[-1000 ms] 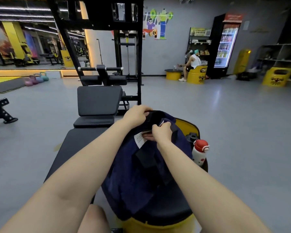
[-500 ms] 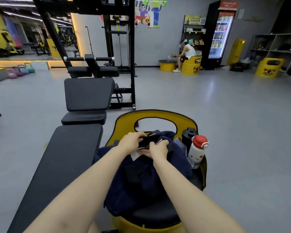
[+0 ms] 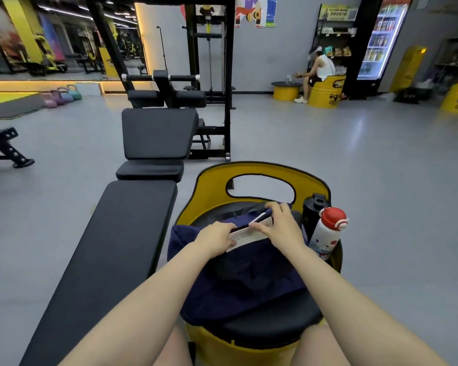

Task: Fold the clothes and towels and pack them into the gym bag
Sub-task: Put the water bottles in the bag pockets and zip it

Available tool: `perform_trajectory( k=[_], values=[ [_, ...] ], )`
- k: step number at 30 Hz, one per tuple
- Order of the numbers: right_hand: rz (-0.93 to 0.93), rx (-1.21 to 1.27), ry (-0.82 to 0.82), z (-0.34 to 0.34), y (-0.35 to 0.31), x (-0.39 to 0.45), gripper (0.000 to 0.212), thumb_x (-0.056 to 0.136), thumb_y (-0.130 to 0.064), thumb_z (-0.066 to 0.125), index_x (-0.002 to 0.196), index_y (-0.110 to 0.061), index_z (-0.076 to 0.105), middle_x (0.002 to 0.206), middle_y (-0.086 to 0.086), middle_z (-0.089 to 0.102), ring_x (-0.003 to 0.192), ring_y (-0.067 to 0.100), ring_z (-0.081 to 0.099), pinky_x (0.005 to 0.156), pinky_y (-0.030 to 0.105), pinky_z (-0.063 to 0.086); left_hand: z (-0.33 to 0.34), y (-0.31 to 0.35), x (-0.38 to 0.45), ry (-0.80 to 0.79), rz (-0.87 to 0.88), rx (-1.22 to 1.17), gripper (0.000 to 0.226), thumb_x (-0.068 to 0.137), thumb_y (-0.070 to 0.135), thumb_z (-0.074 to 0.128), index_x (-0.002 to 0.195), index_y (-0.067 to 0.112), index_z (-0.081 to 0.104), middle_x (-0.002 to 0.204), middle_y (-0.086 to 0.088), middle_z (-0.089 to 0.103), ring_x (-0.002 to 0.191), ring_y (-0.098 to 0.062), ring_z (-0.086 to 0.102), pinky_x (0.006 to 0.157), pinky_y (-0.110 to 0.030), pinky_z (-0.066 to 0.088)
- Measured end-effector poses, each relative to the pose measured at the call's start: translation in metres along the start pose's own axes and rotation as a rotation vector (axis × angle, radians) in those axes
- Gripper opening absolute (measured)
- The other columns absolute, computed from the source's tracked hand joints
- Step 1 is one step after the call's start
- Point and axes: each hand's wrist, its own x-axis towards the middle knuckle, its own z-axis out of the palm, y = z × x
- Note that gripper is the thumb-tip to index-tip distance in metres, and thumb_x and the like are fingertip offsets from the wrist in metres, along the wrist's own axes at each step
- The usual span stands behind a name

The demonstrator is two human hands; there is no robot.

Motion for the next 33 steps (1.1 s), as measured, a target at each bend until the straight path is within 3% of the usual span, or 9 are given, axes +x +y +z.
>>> perform_trajectory(
  k=[4,8,11,12,14,20,24,30,33],
  values=[
    [-0.442,-0.399,-0.165,-0.005,-0.001,0.017,0.061,0.088,-0.038,0.064,0.143,-0.022,0.042,0.143,0.0,0.039,0.132,0.019,0.034,0.108,0.032,0.03,0.001,-0.009,0.002,0.006,-0.055,0.01,0.048,0.091,0.03,0.059,0.137,0.024,0.045,0.131,-0.006,0.057,0.117,-0.026,0.054,0.093,-0.037,0.046],
    [-0.517,-0.649,-0.352,0.006,-0.012,0.041,0.058,0.092,-0.03,0.058,0.145,-0.017,0.037,0.148,0.004,0.04,0.139,0.02,0.03,0.117,0.032,0.012,0.005,-0.019,0.008,0.013,-0.066,0.038,0.05,0.092,0.032,0.057,0.138,0.023,0.042,0.132,-0.005,0.056,0.118,-0.025,0.054,0.091,-0.037,0.045],
    [-0.5,-0.777,-0.431,0.013,-0.017,0.048,0.036,0.094,-0.028,0.054,0.129,-0.017,0.054,0.13,0.007,0.059,0.122,0.024,0.049,0.108,0.035,0.028,0.012,-0.024,0.011,0.013,-0.038,0.083,0.041,0.096,0.029,0.05,0.136,0.021,0.044,0.129,-0.007,0.058,0.115,-0.027,0.055,0.088,-0.039,0.046],
    [-0.504,-0.809,-0.409,0.014,-0.017,0.048,0.028,0.095,-0.026,0.053,0.121,-0.017,0.059,0.122,0.007,0.063,0.113,0.026,0.055,0.096,0.035,0.038,0.015,-0.025,0.012,0.029,-0.028,0.103,0.036,0.097,0.028,0.048,0.132,0.02,0.046,0.126,-0.007,0.059,0.112,-0.029,0.056,0.087,-0.039,0.046],
    [-0.509,-0.86,-0.368,0.014,-0.019,0.043,0.02,0.095,-0.018,0.05,0.11,-0.017,0.062,0.113,0.008,0.065,0.103,0.029,0.06,0.075,0.034,0.041,0.019,-0.026,0.013,0.077,-0.024,0.132,0.028,0.098,0.024,0.045,0.124,0.019,0.051,0.12,-0.009,0.062,0.107,-0.031,0.058,0.082,-0.039,0.044],
    [-0.494,-0.862,-0.224,0.003,-0.027,0.037,0.028,0.096,-0.013,0.043,0.118,-0.022,0.059,0.114,0.005,0.064,0.104,0.028,0.06,0.072,0.033,0.039,0.001,-0.02,0.01,0.26,0.005,0.166,0.033,0.097,0.017,0.044,0.127,0.025,0.052,0.116,-0.008,0.063,0.103,-0.031,0.058,0.081,-0.036,0.044],
    [-0.437,-0.767,-0.13,-0.013,-0.036,0.037,0.024,0.096,-0.015,0.047,0.111,-0.024,0.062,0.102,0.003,0.068,0.093,0.025,0.064,0.071,0.031,0.047,-0.027,-0.013,0.013,0.352,0.055,0.152,0.025,0.097,0.018,0.047,0.118,0.024,0.059,0.11,-0.005,0.066,0.098,-0.028,0.06,0.074,-0.032,0.043],
    [-0.381,-0.776,-0.04,-0.029,-0.056,0.027,0.019,0.098,-0.018,0.048,0.105,-0.018,0.065,0.093,0.003,0.066,0.083,0.024,0.061,0.062,0.028,0.033,-0.059,-0.003,0.019,0.373,0.096,0.169,0.034,0.092,0.003,0.046,0.115,0.02,0.064,0.11,-0.005,0.066,0.1,-0.028,0.061,0.077,-0.032,0.045],
    [-0.321,-0.762,0.001,-0.034,-0.065,0.029,0.017,0.096,-0.013,0.047,0.097,-0.015,0.064,0.08,0.003,0.054,0.073,0.025,0.05,0.06,0.029,0.031,-0.078,0.0,0.032,0.359,0.107,0.211,0.04,0.085,-0.004,0.044,0.112,0.018,0.065,0.108,-0.007,0.065,0.098,-0.03,0.059,0.078,-0.035,0.046]
  ],
)
